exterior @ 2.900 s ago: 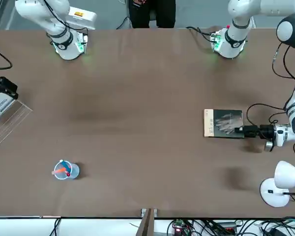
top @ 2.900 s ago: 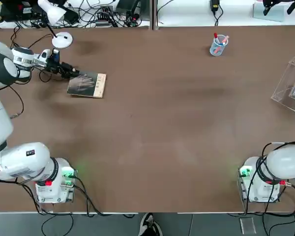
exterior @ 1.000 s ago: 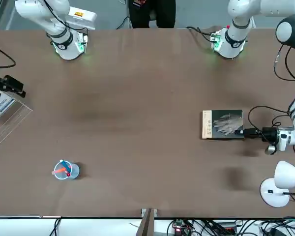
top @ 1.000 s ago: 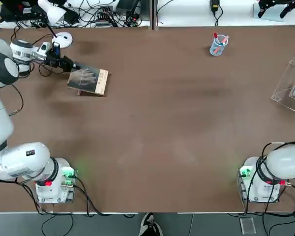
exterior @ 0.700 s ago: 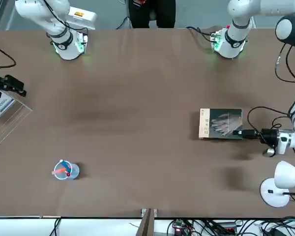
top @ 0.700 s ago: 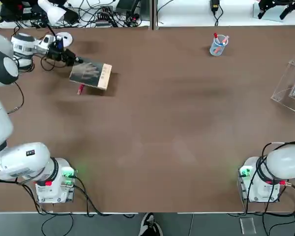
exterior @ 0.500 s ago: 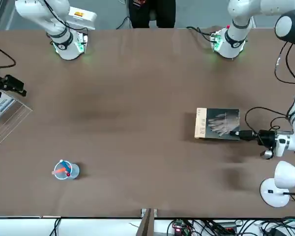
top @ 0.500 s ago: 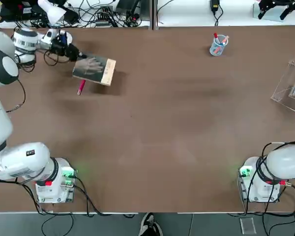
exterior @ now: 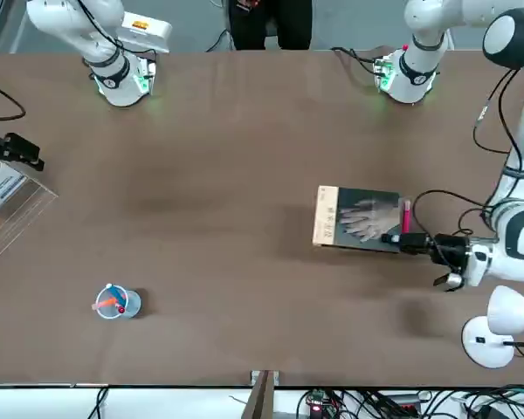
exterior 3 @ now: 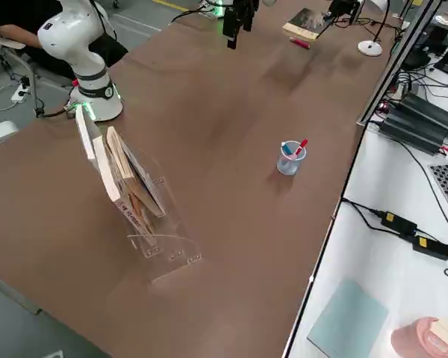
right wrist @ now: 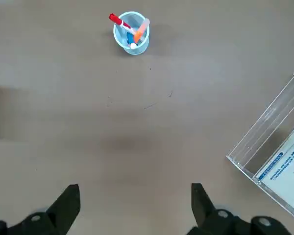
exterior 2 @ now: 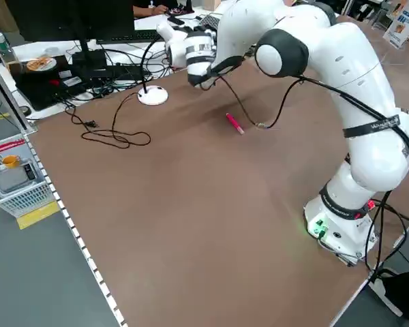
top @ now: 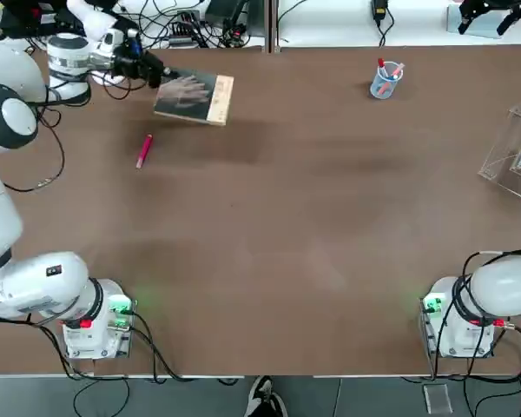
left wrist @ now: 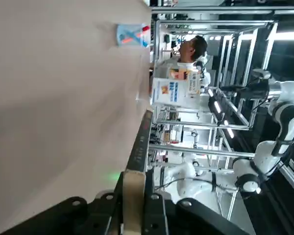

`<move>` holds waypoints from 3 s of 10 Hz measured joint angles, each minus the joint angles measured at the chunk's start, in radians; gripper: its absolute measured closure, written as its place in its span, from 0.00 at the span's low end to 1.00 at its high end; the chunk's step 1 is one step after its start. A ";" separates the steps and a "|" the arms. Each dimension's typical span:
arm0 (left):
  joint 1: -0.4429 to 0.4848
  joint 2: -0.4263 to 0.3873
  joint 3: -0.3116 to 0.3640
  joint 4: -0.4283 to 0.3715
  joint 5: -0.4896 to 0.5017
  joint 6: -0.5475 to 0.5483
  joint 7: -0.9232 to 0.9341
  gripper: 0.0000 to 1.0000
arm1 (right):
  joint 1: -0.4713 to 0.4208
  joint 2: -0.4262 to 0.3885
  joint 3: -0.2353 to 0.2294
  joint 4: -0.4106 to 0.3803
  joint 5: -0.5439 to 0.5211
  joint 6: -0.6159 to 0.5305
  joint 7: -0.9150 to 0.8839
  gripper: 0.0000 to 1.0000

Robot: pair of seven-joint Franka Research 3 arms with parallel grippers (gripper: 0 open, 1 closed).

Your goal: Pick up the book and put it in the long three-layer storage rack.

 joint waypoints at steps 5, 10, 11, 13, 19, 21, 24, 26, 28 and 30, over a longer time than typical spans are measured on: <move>-0.004 0.000 -0.101 0.000 -0.016 0.114 -0.009 0.98 | 0.000 0.000 -0.001 -0.003 -0.001 -0.001 -0.001 0.00; -0.135 0.000 -0.129 -0.003 -0.172 0.254 -0.010 0.98 | 0.002 0.011 0.001 -0.016 -0.001 0.020 -0.001 0.00; -0.173 0.000 -0.130 -0.004 -0.213 0.288 -0.013 0.98 | 0.002 0.017 0.001 -0.017 -0.001 0.029 -0.001 0.00; -0.243 0.000 -0.130 -0.004 -0.294 0.353 -0.051 0.98 | 0.002 0.024 0.001 -0.017 -0.001 0.034 -0.002 0.00; -0.363 0.000 -0.130 0.001 -0.482 0.483 -0.119 0.98 | 0.002 0.024 0.000 -0.017 -0.001 0.034 -0.002 0.00; -0.395 0.000 -0.130 0.014 -0.507 0.539 -0.122 0.98 | 0.002 0.024 0.000 -0.017 -0.001 0.034 -0.002 0.00; -0.446 0.000 -0.130 0.030 -0.555 0.605 -0.126 0.98 | 0.002 0.024 0.000 -0.017 -0.001 0.034 -0.003 0.00; -0.476 0.000 -0.129 0.037 -0.586 0.637 -0.127 0.98 | 0.002 0.025 0.000 -0.017 0.001 0.035 -0.003 0.00; -0.494 0.000 -0.129 0.044 -0.604 0.655 -0.129 0.98 | 0.002 0.037 0.001 -0.019 0.044 0.049 -0.003 0.00; -0.496 0.000 -0.127 0.049 -0.606 0.659 -0.133 0.98 | 0.001 0.070 0.000 -0.022 0.154 0.083 -0.003 0.00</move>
